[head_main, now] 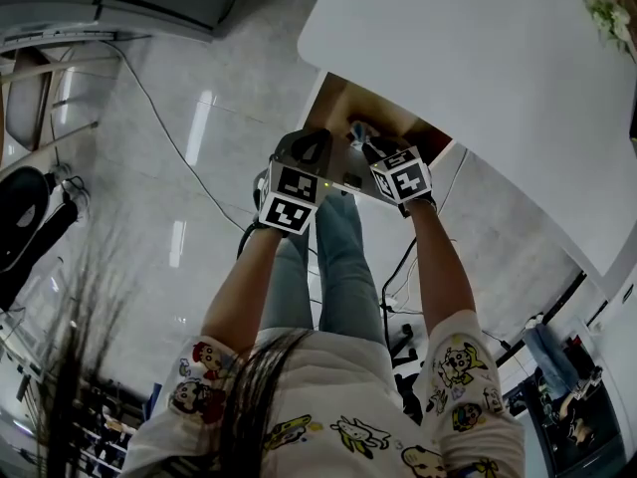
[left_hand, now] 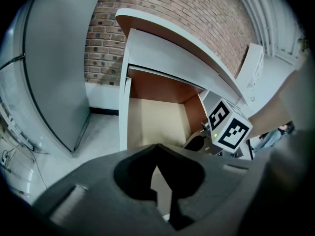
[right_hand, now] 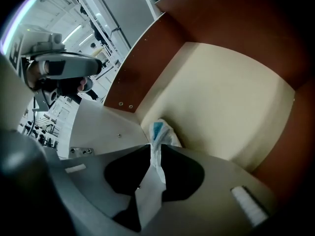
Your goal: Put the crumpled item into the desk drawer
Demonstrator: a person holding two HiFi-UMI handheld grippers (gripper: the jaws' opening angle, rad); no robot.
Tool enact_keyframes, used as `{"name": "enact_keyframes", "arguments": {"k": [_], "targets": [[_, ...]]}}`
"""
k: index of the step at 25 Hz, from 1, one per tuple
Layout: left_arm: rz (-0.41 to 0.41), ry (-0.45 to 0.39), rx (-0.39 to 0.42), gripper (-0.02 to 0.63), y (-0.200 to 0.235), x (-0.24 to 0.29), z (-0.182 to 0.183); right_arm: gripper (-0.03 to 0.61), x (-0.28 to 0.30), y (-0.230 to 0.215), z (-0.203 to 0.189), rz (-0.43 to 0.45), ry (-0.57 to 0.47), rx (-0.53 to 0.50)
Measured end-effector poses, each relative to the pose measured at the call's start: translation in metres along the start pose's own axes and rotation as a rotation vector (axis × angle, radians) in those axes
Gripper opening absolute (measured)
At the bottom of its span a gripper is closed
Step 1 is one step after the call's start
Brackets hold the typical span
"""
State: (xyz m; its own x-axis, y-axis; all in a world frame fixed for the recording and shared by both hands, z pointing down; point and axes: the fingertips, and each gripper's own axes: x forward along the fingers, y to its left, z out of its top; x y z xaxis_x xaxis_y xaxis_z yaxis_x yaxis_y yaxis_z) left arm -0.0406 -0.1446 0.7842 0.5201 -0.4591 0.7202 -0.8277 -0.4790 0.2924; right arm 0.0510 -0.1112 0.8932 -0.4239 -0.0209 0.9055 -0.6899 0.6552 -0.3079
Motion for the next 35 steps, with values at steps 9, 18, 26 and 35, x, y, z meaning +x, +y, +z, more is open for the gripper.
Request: {"name": "enact_keyframes", "arguments": {"k": [9, 18, 26, 35], "targets": [[0.004, -0.02, 0.01, 0.0, -0.006, -0.015, 0.014, 0.078, -0.024, 0.001, 0.006, -0.018, -0.023, 0.006], [0.023, -0.078, 0.021, -0.002, -0.012, -0.058, 0.053, 0.081, -0.09, 0.026, 0.038, -0.034, -0.106, -0.007], [0.047, -0.142, 0.048, -0.002, -0.018, -0.113, 0.1, 0.078, -0.176, 0.056, 0.091, -0.089, -0.266, -0.029], [0.056, -0.257, 0.102, 0.0, -0.034, -0.187, 0.167, 0.074, -0.301, 0.082, 0.145, -0.179, -0.514, -0.084]]}}
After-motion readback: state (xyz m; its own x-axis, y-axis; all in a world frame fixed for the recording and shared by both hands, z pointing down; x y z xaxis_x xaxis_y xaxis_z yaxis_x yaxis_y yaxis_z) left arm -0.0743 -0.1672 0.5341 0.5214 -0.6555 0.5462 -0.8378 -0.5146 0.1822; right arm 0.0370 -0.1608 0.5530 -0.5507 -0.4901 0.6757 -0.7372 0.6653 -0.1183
